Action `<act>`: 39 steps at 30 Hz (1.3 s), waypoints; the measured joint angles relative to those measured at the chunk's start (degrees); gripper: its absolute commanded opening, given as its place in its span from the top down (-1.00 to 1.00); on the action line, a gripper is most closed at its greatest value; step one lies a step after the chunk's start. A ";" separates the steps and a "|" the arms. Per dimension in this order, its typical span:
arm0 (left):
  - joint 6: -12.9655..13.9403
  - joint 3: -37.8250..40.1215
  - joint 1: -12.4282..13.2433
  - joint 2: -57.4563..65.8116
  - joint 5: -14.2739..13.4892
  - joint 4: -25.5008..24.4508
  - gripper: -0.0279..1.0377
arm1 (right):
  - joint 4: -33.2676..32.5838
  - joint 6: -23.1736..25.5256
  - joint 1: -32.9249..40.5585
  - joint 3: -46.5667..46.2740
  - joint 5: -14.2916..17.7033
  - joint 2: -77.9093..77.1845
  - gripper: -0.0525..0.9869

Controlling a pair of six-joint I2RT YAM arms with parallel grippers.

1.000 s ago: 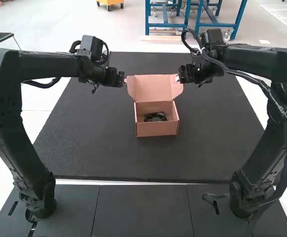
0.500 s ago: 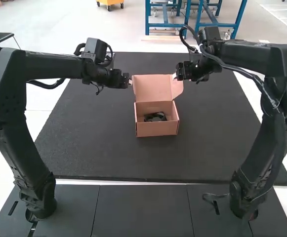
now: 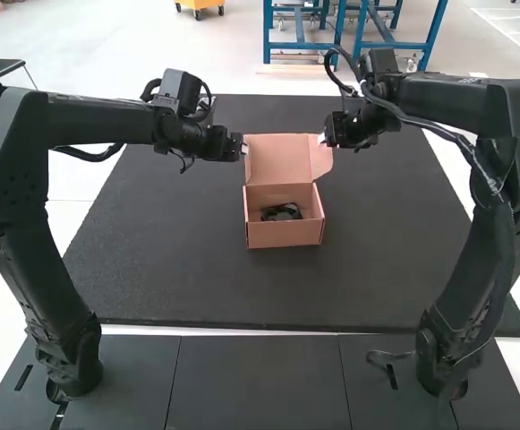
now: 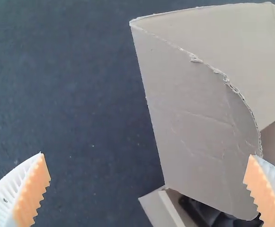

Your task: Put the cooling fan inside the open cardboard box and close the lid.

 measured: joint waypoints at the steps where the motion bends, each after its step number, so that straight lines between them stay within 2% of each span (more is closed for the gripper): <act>1: -0.02 0.00 -0.02 0.00 0.00 -0.07 -0.87 | -0.02 0.09 0.00 0.00 -0.04 0.00 0.09; 10: -0.20 0.00 -0.02 0.00 0.00 -0.07 -0.87 | 0.02 0.13 -0.55 0.00 -0.59 1.22 0.15; 15: -0.22 0.00 -0.13 0.00 -0.02 -0.04 -0.86 | -0.02 0.13 -0.59 0.81 -1.09 2.23 0.33; 21: -0.35 0.00 -0.13 0.00 0.00 -0.04 -0.87 | 0.13 0.13 -0.59 2.54 -1.55 2.60 0.40; 24: -0.37 0.00 -0.13 0.00 0.00 -0.02 -0.86 | 0.15 0.11 -0.59 2.54 -1.68 2.60 0.54; 33: -0.37 0.00 -0.13 0.00 0.00 -0.04 -0.86 | 0.13 0.11 -0.59 2.54 -2.12 2.60 0.57; 39: -0.37 0.00 -0.13 0.00 0.00 -0.07 -0.87 | 0.00 0.07 -0.59 2.54 -2.34 2.60 0.90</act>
